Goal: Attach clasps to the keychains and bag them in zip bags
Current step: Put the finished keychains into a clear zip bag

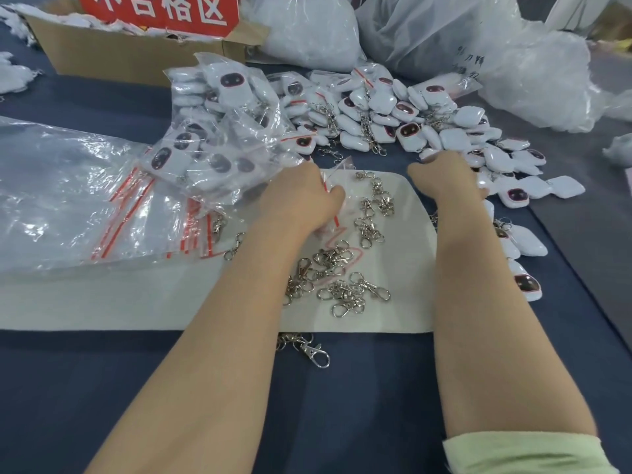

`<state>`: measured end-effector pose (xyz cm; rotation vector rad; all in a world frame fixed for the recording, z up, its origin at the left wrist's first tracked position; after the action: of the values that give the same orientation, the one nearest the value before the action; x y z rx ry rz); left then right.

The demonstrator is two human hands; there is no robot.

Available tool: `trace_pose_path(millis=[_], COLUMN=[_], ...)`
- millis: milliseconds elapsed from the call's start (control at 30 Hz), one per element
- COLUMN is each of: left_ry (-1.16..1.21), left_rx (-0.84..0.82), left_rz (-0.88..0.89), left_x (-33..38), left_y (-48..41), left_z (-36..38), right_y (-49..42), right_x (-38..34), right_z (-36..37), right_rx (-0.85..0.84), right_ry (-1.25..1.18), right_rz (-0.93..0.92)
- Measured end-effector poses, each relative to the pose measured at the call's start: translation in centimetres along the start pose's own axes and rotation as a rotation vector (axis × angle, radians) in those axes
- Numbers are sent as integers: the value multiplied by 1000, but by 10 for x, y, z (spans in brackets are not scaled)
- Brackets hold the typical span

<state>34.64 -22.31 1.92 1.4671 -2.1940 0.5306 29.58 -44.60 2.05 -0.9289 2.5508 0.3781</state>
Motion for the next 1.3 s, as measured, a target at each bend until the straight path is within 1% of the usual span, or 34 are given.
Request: trace_pose_path(millis=[100,133,200,233,267,300,333,400,467,500,567,633,700,767,900,967,1067,1167,1233,1300], left_ry=[1,3,10,15,21,26,33,44,43,40,41,43,42,42,41,40,42,42,47,53], left_rx=[-7,-9,-5,-3,-1,0,-2,-8,-3,2,8,7,3,0,3,-3,-12,9,62,130], left_rz=[-11,-14,-14,-15,-18,-21,-24,-27,-22,-20,-20,-21,-26,-29,-27,-27,-22,-29,-57,-71], left_x=[-1,-1,-1,-1,-2,-2,-2,-3,-3,-3,-3,-4,-4,-5,-5,-5,-3,-2,1,10], left_y=[0,0,0,0,0,0,0,0,-1,-1,-1,-2,-2,-2,-2,-1,-1,1,3,0], left_z=[0,1,0,0,-1,-1,-1,0,0,0,0,0,0,0,1,2,1,0,-4,-12], right_y=[9,12,14,12,9,5,3,-2,-6,-7,-6,1,9,12,6,4,6,9,10,9], right_x=[-29,-34,-40,-38,-30,-19,-6,14,20,16,-4,-28,-43,-44,-29,-27,-34,-37,-36,-33], right_z=[10,10,3,-3,-10,-16,-19,-16,-7,-3,5,12,12,7,-5,0,13,17,13,4], right_rx=[-29,-14,68,133,209,264,285,227,153,125,88,62,63,114,240,223,136,116,152,238], right_ry=[-108,-144,-232,-250,-225,-168,-118,-59,17,47,23,-85,-245,-334,-358,-260,-85,-20,-95,-250], right_rz=[-196,-231,-272,-257,-201,-110,-10,130,155,118,-27,-199,-297,-309,-215,-202,-241,-278,-278,-257])
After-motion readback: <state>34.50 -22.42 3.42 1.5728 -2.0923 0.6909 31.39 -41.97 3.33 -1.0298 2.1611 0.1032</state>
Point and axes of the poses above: each hand's wrist, its own y-axis away from the middle knuckle, its own z-axis out of the palm, x = y × z, the point moved 9 cm from there along -y, towards the middle knuckle, and after that the axes turned 2 degrees about y, right-handed, at the moved point
